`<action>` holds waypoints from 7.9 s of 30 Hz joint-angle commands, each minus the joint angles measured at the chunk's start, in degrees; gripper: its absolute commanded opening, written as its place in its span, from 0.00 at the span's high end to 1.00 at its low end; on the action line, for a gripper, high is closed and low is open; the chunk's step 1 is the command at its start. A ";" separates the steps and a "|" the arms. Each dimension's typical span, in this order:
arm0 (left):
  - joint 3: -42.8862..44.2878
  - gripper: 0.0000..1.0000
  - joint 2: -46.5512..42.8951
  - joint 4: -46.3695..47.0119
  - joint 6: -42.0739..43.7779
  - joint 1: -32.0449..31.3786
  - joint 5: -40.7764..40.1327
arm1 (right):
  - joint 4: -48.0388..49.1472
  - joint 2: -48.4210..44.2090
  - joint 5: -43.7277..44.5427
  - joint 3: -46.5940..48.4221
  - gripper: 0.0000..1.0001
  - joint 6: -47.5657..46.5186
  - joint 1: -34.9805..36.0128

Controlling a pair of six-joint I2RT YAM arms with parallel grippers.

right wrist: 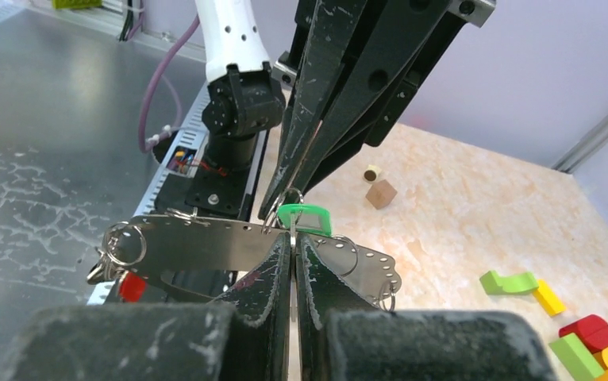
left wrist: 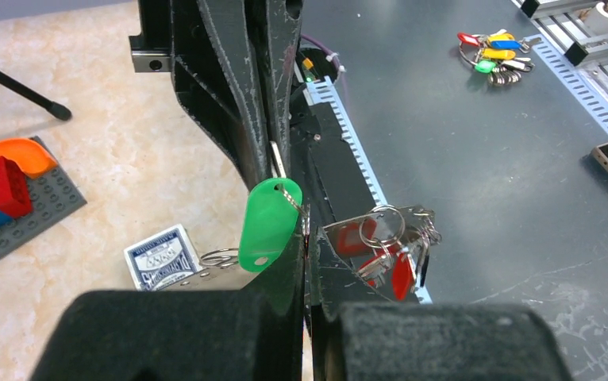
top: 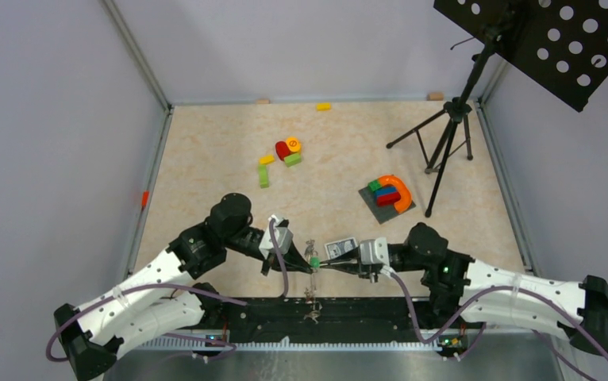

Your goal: Remove the keys from the keyring

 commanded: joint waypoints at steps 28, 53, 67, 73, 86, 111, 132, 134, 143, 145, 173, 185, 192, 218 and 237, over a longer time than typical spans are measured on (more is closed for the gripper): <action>-0.11 1.00 -4.04 6.63 -2.06 -0.11 -4.12 | -12.01 -4.04 4.25 0.86 1.00 -3.65 0.58; -3.90 1.00 -5.41 11.97 -16.72 -0.07 -24.96 | -11.04 -4.09 12.57 -0.18 0.80 2.65 0.58; -11.90 0.32 -7.96 9.96 -35.18 -0.11 -45.12 | -25.72 -5.50 42.88 2.29 0.72 35.72 0.58; -12.25 0.32 -2.67 9.73 -34.05 -4.31 -45.21 | -34.50 -0.08 47.49 5.16 0.70 44.45 0.58; -16.32 0.36 4.64 15.35 -46.06 -24.97 -56.15 | -46.48 -0.33 60.44 9.52 0.69 57.61 0.58; -16.31 0.40 23.35 27.01 -31.10 -44.08 -52.07 | -47.19 -1.78 60.15 11.04 0.68 56.85 0.49; -9.21 0.52 37.88 21.71 -30.12 -47.99 -50.56 | -46.01 -1.87 59.27 10.26 0.68 56.90 0.54; -8.23 0.62 39.21 20.83 -30.18 -48.01 -50.81 | -46.10 -2.00 59.42 10.25 0.68 56.91 0.49; -2.74 1.00 44.46 12.94 -32.86 -47.90 -57.86 | -46.44 -2.73 59.96 10.30 0.68 57.08 0.52; -1.96 1.00 45.22 11.33 -33.98 -47.89 -61.08 | -46.63 -3.05 60.06 10.25 0.68 57.17 0.50; -9.39 0.68 32.75 11.26 -47.27 -5.32 -78.23 | -45.32 -3.24 59.22 10.61 0.68 58.22 0.50; -6.21 0.68 33.29 9.95 -42.86 -5.27 -73.97 | -45.70 -4.52 59.62 10.21 0.68 58.16 0.54; -7.11 0.64 24.89 13.56 -37.75 -5.30 -70.85 | -45.10 -4.38 59.41 9.54 0.68 58.22 0.52; -1.57 0.33 40.22 24.92 -33.56 -5.52 -63.60 | -43.78 -3.58 58.35 8.69 0.67 60.16 0.51; 0.17 0.44 35.69 13.93 13.27 -2.21 -39.41 | -44.26 -4.37 57.95 9.59 0.67 58.38 0.49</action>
